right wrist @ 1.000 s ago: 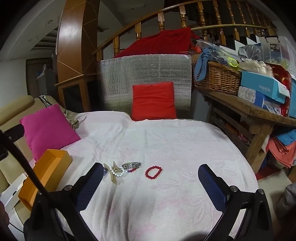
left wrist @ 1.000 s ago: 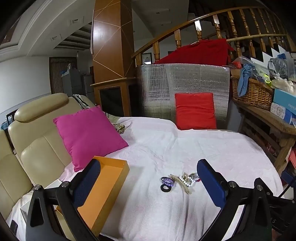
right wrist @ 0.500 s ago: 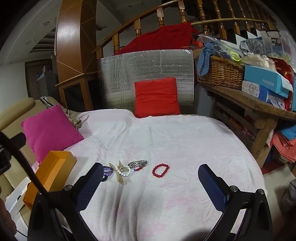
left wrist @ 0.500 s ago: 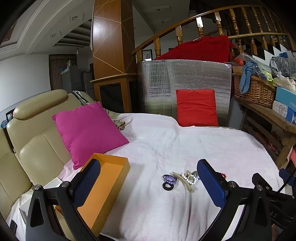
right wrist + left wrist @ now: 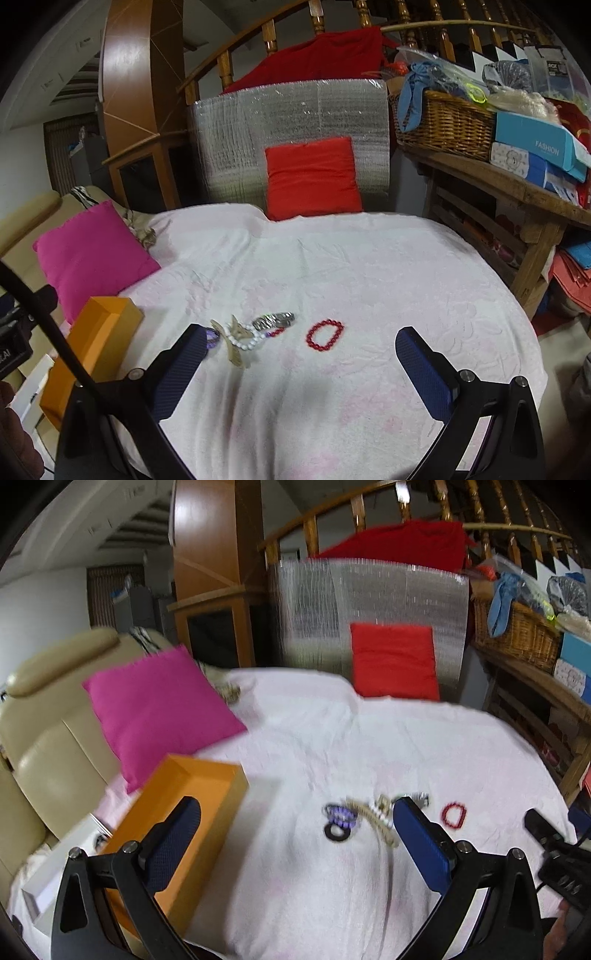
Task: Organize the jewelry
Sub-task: 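Move both grippers toward the jewelry pile on the towel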
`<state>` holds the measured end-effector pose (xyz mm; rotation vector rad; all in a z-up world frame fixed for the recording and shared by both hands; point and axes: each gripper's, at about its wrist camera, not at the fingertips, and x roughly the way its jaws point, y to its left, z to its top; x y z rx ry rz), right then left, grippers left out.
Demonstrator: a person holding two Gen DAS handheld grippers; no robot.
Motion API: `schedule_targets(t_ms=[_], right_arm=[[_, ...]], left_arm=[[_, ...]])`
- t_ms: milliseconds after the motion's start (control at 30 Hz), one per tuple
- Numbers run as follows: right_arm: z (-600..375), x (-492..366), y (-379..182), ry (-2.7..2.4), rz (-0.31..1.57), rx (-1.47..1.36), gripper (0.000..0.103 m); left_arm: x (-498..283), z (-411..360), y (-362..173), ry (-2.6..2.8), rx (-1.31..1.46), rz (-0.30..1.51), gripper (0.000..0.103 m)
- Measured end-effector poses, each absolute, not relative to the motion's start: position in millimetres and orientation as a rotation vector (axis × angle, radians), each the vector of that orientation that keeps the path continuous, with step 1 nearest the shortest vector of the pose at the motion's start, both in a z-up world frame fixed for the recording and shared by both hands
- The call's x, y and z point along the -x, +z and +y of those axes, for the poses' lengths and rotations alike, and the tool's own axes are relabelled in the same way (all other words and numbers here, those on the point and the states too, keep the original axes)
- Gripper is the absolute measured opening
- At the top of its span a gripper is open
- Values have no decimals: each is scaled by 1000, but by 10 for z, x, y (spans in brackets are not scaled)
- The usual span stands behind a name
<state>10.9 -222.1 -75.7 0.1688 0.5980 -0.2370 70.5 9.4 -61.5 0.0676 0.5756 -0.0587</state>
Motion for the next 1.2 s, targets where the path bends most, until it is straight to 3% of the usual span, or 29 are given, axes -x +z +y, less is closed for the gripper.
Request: schedule_targets(t_ms=[400, 600, 1200], right_arm=[[-2905, -545, -1651, -123, 719, -329, 100], [-3035, -754, -1846, -34, 721, -423, 91], [-2905, -867, -2082, -73, 807, -415, 90]], left_arm=[[-1586, 76, -1817, -125, -69, 810, 103], [-1780, -8, -1945, -157, -71, 817, 103], [-1778, -38, -2033, -130, -101, 855, 103]])
